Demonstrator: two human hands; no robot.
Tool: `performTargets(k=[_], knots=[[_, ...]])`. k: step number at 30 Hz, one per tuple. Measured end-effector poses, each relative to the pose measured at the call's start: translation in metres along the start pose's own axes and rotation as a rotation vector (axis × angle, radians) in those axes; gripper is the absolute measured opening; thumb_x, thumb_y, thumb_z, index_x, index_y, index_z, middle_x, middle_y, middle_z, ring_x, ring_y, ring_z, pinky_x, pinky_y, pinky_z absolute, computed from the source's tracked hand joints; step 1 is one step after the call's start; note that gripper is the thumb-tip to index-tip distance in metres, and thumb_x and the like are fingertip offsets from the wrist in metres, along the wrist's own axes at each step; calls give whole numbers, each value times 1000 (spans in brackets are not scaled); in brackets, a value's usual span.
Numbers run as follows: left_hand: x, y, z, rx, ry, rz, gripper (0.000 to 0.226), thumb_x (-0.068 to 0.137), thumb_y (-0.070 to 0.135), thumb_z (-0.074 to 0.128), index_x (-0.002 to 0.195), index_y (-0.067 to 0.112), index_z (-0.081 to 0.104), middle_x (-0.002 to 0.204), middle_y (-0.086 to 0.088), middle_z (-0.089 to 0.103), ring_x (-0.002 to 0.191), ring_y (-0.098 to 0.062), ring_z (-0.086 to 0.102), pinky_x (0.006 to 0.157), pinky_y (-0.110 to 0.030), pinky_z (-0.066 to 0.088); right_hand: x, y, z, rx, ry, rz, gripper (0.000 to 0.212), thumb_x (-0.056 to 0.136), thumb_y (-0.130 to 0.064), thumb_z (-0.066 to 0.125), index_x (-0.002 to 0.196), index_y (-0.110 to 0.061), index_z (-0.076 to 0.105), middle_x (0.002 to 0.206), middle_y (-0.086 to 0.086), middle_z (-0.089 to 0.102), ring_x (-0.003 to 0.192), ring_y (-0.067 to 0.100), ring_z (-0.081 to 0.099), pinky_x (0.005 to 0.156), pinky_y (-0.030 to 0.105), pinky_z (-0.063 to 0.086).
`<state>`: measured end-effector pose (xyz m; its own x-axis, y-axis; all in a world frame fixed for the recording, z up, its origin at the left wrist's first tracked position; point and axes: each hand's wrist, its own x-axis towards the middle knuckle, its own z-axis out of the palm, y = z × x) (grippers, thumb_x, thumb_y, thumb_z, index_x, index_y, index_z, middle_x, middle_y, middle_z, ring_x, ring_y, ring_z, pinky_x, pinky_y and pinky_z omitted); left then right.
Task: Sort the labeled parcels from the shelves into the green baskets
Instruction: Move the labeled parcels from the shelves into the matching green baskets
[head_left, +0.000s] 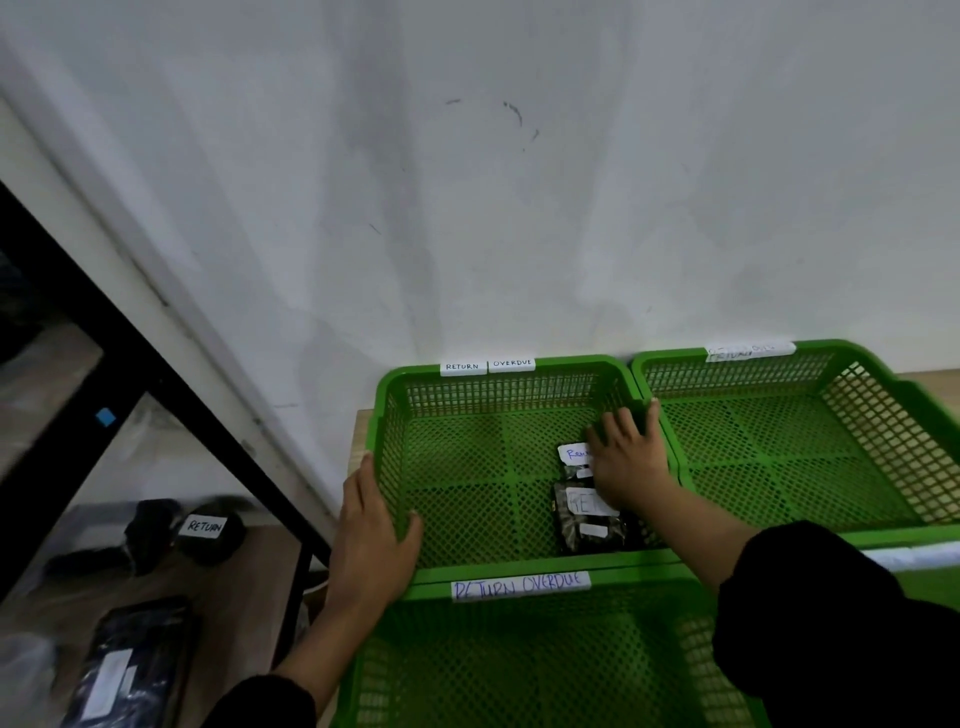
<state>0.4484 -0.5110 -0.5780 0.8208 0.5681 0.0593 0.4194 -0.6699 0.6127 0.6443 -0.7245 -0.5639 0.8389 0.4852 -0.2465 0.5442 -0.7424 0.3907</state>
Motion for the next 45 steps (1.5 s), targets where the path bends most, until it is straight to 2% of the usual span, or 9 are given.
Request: performTargets(k=[3, 5, 11, 14, 16, 23, 30, 39, 45], knots=[[0, 1, 0, -1, -3, 3, 85, 85, 26, 61, 148, 13, 5, 141, -12, 30, 121, -28, 46, 97, -41, 47, -14, 6, -4, 191, 101, 25, 46, 95, -30, 27, 138, -13, 34, 140, 10, 35, 134, 29, 28, 114, 56, 8], [-1, 3, -1, -11, -5, -7, 85, 84, 24, 62, 148, 12, 6, 140, -12, 31, 121, -28, 45, 96, -40, 46, -32, 13, -6, 264, 145, 41, 47, 97, -37, 28, 138, -17, 36, 142, 10, 37, 136, 26, 29, 115, 51, 13], [-6, 9, -13, -43, -91, -3, 83, 88, 26, 57, 148, 9, 2, 148, -13, 21, 118, -34, 50, 94, -40, 45, -106, 24, -29, 372, 198, 37, 55, 95, -49, 32, 144, -22, 28, 151, 5, 30, 141, 22, 25, 117, 44, 12], [-4, 16, -29, 12, -152, -21, 80, 92, 35, 51, 148, 10, -1, 154, -12, 13, 130, -34, 39, 105, -43, 38, -145, 24, -59, 404, 298, 29, 57, 95, -50, 34, 144, -23, 28, 152, 4, 29, 141, 21, 25, 117, 43, 12], [-3, 26, -45, 26, -109, -5, 77, 92, 38, 48, 149, 10, 3, 156, -11, 12, 135, -34, 33, 108, -45, 34, -169, 25, -82, 410, 381, 17, 59, 93, -52, 32, 144, -22, 29, 151, 4, 30, 140, 21, 26, 117, 42, 13], [-32, 103, -146, -172, 32, 253, 69, 94, 35, 48, 149, 13, 12, 156, -7, 19, 141, -24, 25, 115, -35, 23, -260, 29, -168, 362, 775, -10, 59, 84, -53, 31, 129, -20, 52, 134, 5, 53, 125, 26, 50, 105, 44, 35], [-126, 138, -251, -312, 141, 499, 62, 92, 35, 50, 144, 19, 22, 149, -1, 35, 134, -17, 37, 109, -35, 32, -376, 22, -239, 372, 992, -44, 63, 84, -53, 26, 133, -20, 47, 139, 3, 48, 130, 22, 43, 110, 42, 26], [-252, 124, -339, -324, 219, 532, 55, 92, 29, 52, 140, 16, 29, 143, -1, 41, 128, -15, 44, 105, -31, 36, -510, -39, -265, 459, 1037, -90, 61, 85, -54, 24, 134, -24, 44, 141, -2, 45, 132, 14, 39, 113, 40, 21], [-305, 85, -393, -333, 255, 511, 53, 92, 33, 51, 139, 17, 34, 143, 4, 42, 129, -11, 43, 108, -31, 35, -545, -93, -285, 471, 1053, -118, 54, 86, -53, 29, 128, -26, 49, 134, -5, 51, 125, 14, 48, 110, 41, 30]])
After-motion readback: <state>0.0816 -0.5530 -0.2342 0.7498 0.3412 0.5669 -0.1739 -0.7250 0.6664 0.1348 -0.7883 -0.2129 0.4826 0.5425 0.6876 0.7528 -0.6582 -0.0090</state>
